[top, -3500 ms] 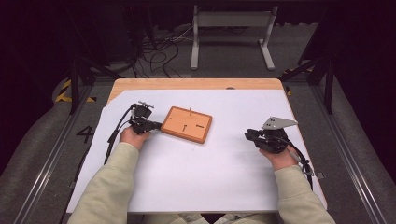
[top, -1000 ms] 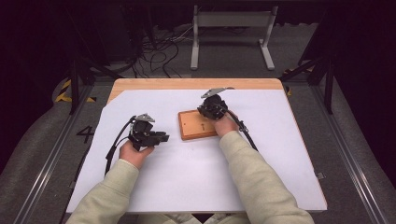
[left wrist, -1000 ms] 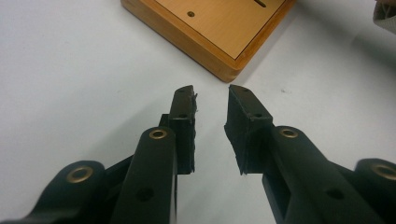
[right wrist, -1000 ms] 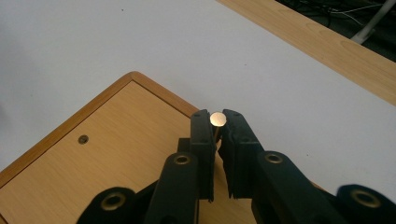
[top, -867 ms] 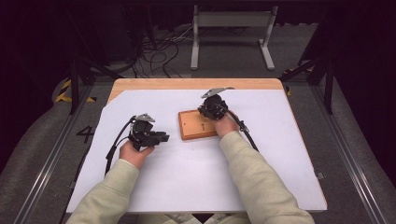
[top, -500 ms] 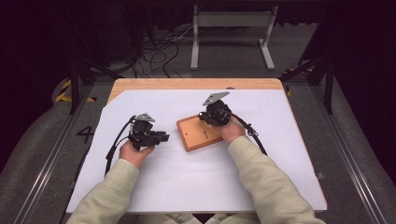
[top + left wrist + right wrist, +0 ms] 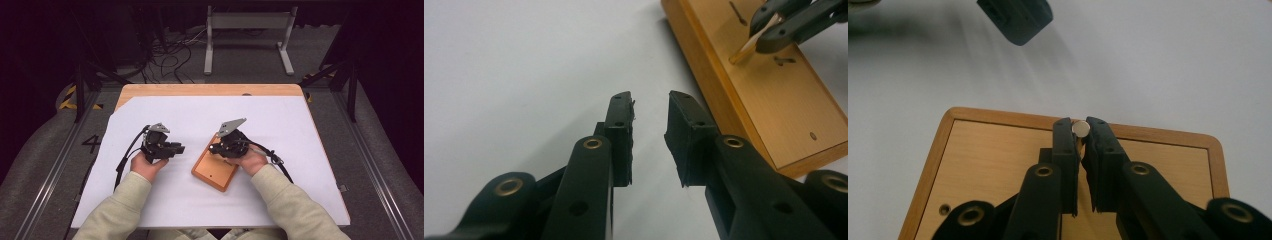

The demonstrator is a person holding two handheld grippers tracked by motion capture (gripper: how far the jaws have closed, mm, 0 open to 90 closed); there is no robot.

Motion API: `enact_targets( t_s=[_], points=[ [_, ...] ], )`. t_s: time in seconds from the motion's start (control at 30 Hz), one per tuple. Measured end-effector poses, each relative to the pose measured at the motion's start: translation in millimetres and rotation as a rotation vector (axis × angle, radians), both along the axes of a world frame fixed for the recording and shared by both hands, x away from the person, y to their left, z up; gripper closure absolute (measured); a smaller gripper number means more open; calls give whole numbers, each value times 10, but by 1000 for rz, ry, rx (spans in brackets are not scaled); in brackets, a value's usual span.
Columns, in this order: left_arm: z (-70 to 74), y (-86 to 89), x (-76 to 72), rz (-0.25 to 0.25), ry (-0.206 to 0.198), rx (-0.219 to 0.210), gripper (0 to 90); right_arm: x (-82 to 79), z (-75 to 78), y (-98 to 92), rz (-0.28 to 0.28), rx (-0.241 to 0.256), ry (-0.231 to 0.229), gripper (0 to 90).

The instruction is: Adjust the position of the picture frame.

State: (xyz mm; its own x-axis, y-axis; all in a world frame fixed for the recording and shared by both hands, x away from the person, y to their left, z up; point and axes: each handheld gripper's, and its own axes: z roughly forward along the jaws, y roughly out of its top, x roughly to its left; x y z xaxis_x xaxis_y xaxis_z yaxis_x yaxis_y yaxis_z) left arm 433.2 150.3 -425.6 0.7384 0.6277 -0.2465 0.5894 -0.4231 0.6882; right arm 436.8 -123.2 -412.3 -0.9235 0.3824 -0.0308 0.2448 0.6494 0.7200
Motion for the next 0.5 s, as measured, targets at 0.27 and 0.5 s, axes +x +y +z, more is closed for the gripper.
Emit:
enact_targets(
  t_s=[0.27,0.5],
  points=[
    [-27,-88,-123,-49,14,11,716,-166,-115,-16,14,23,17,830],
    [-99,-218,-317,-150,54,38,761,-335,17,-234,-51,103,-29,766]
  ],
)
